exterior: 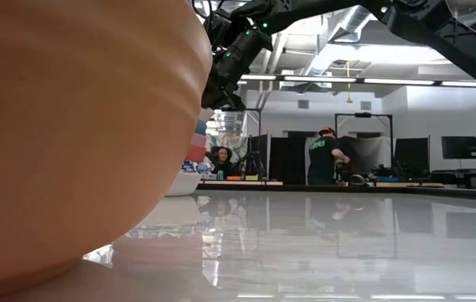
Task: Nest bowls inside each other
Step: Stack the white bowl on top of the blue bowl
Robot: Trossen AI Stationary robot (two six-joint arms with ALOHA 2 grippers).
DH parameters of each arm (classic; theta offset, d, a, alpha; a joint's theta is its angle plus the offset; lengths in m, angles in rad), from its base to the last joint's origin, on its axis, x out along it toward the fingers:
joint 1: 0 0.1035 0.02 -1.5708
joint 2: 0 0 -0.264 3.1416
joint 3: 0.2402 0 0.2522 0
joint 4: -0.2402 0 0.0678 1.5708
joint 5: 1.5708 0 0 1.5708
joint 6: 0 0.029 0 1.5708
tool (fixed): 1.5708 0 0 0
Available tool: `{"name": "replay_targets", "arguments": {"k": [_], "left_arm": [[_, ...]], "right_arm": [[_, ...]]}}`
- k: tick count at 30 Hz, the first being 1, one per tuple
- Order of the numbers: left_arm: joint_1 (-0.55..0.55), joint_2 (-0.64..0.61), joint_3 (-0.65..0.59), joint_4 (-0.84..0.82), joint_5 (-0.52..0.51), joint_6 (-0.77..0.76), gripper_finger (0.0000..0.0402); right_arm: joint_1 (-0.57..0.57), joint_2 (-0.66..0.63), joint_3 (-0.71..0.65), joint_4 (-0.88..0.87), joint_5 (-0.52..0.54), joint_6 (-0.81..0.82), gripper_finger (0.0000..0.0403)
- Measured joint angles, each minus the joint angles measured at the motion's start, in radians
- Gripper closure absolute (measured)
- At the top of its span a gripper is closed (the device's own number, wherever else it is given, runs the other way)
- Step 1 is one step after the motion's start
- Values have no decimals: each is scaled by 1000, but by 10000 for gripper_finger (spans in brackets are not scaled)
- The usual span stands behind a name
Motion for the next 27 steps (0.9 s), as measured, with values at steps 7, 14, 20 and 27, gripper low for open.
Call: {"name": "replay_targets", "arguments": {"k": [7, 14, 20, 27], "left_arm": [[0, 0, 0, 0, 0, 0, 210], [0, 0, 0, 0, 0, -1, 210], [0, 0, 0, 0, 0, -1, 210], [0, 0, 0, 0, 0, -2, 210]], "right_arm": [[13, 0, 0, 18, 1, -10, 347], [13, 0, 0, 21, 1, -36, 347], [18, 0, 0, 19, 2, -57, 346], [17, 0, 0, 19, 2, -104, 340]]}}
